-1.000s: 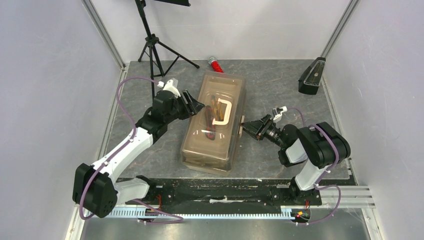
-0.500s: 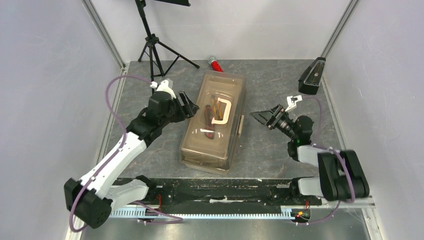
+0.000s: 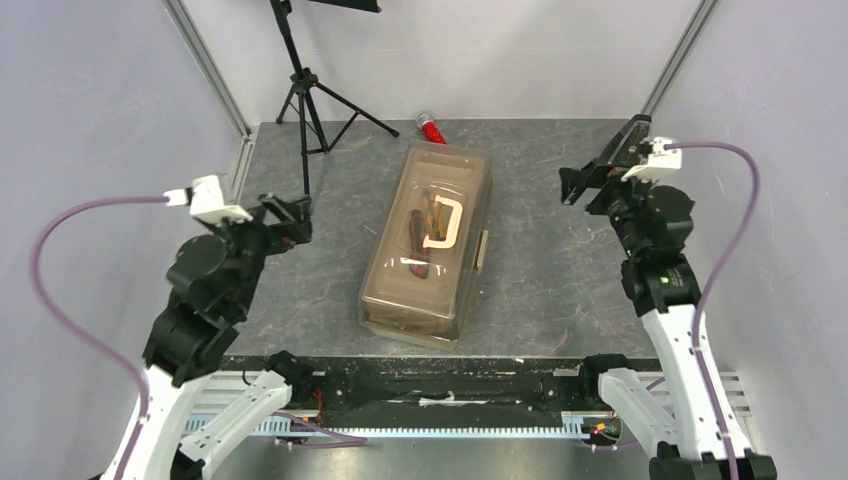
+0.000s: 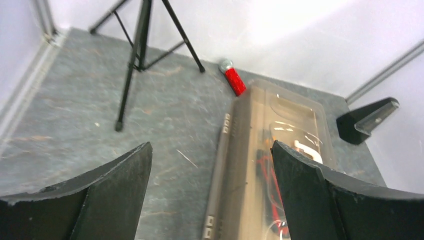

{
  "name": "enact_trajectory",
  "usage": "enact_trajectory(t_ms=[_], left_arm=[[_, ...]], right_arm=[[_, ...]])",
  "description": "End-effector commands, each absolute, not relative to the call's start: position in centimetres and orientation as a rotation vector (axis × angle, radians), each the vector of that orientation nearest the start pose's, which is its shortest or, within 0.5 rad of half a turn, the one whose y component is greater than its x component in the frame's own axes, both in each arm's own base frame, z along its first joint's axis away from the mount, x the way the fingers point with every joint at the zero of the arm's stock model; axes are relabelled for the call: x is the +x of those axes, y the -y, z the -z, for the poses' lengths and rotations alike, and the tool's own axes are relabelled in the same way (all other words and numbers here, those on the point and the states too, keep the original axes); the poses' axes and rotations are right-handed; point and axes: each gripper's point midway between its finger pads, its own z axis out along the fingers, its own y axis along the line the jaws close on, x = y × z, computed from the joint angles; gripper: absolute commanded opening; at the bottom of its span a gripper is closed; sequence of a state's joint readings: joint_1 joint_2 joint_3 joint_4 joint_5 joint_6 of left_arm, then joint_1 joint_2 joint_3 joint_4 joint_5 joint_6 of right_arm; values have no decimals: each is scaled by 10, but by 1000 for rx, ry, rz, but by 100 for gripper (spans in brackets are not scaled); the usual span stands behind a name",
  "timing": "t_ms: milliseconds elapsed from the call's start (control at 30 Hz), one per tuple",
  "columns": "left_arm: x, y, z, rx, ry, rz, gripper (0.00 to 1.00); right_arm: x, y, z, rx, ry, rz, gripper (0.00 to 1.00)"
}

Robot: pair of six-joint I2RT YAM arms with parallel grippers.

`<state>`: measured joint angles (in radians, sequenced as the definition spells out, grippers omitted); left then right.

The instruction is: Pack the tool kit

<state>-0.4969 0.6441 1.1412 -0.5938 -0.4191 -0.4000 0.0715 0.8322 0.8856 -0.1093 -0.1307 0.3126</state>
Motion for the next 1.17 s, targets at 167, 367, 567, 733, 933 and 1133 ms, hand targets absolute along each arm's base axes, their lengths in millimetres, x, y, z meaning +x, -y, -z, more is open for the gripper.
enact_trajectory(t_ms=[167, 367, 567, 733, 933, 1133], left_arm=[[168, -16, -421, -273, -1435, 119, 99], [136, -42, -428, -334, -1310, 126, 100], [115, -62, -423, -404, -1246, 120, 100], [107, -74, -415, -469, -1211, 116, 100], [111, -75, -412, -491, -1205, 107, 100], [116, -74, -412, -499, -1192, 101, 100]], right_arm=[[241, 19, -390, 192, -1453, 147, 98], [194, 47, -403, 293, -1248, 186, 98], [197, 49, -380, 307, -1240, 207, 98], [204, 48, -359, 320, -1251, 216, 98], [207, 48, -350, 329, -1234, 223, 98], [204, 51, -347, 336, -1221, 245, 98]])
